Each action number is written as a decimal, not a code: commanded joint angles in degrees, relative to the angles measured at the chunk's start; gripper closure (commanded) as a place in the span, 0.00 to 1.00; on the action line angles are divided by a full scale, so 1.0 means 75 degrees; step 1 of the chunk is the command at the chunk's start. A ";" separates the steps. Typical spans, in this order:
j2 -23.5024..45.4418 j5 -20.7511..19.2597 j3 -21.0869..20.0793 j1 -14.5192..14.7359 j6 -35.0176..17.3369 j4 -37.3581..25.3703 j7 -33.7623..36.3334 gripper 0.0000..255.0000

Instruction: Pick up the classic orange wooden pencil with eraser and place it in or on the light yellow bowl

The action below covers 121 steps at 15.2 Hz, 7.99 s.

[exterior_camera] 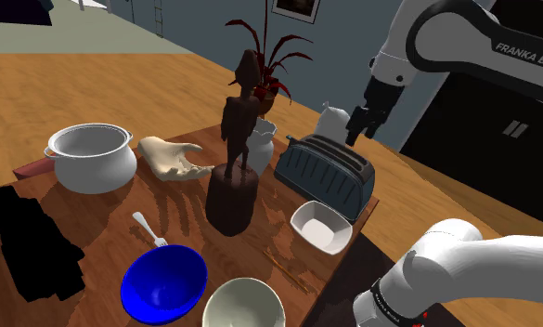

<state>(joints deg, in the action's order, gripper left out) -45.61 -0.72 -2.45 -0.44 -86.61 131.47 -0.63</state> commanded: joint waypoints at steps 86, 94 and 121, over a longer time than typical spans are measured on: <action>0.1061 0.3040 -0.0558 0.2681 -0.5778 0.4554 -0.0187 1.00; 0.1000 0.3395 -0.1252 0.3169 -0.5492 0.4102 0.0775 1.00; 0.4086 0.4235 -0.3817 0.3991 -0.8213 0.3027 0.2981 1.00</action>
<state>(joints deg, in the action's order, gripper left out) -15.64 30.86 -30.98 29.47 -147.20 153.85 22.00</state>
